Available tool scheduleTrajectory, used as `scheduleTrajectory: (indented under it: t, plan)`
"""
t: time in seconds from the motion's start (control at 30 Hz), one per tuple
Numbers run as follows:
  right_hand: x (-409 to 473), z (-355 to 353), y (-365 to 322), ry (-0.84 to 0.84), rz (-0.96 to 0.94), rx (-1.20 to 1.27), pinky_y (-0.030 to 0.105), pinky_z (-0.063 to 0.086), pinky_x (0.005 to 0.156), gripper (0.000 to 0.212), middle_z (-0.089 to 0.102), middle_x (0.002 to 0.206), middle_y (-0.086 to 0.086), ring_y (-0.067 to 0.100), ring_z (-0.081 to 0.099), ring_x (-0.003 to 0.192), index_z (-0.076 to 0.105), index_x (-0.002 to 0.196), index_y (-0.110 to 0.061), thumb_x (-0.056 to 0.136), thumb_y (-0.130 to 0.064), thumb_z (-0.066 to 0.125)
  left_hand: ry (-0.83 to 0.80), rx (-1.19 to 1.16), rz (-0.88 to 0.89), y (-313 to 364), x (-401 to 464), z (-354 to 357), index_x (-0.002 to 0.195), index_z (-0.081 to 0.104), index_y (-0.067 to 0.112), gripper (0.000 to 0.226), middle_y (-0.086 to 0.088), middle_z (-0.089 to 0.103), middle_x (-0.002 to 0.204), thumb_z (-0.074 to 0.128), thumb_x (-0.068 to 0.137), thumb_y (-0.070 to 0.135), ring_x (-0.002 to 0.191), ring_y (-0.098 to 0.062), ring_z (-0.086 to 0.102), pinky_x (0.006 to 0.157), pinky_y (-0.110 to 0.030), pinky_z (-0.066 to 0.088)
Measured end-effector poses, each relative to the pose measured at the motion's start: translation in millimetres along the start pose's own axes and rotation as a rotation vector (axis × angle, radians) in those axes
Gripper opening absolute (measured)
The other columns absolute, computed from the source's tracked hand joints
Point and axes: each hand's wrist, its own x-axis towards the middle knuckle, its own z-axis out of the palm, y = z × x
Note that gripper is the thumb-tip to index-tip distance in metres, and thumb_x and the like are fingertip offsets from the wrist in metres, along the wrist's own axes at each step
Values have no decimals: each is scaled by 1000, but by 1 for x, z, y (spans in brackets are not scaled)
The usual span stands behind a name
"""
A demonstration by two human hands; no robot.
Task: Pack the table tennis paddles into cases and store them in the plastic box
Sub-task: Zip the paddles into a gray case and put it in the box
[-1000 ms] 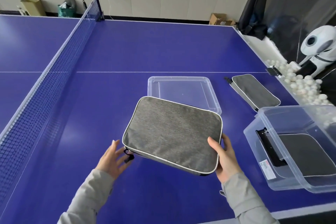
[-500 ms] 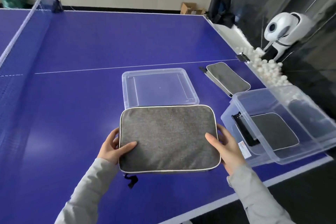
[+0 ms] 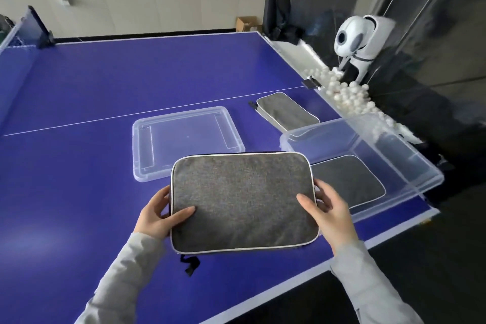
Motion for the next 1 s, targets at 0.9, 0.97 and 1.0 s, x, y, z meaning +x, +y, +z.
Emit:
scheduleTrajectory:
  t: [0.9,0.97,1.0]
  plan:
    - [160,-298,-6,-37,26,-204,39,48,97,74,54,126,-4,14,56,110,41,136,-26,72,-30,80,-65,15,14,14,10,356,135,41,17,73,-5,56,117,75,73,-2,97,-21,60,81,-34,53]
    - [181,-294,1,-60,41,-282,35,46,96,79,52,123,-7,11,53,107,38,138,-26,71,-29,81,-65,1,8,6,28,364,133,42,17,72,-1,57,109,75,73,-4,86,-11,60,64,-19,53]
    - [191,-291,5,-70,54,-321,33,45,95,81,51,121,-8,11,52,106,36,139,-26,71,-29,81,-57,-5,2,1,37,368,131,43,17,71,2,57,104,75,72,-4,83,-6,59,57,-12,50]
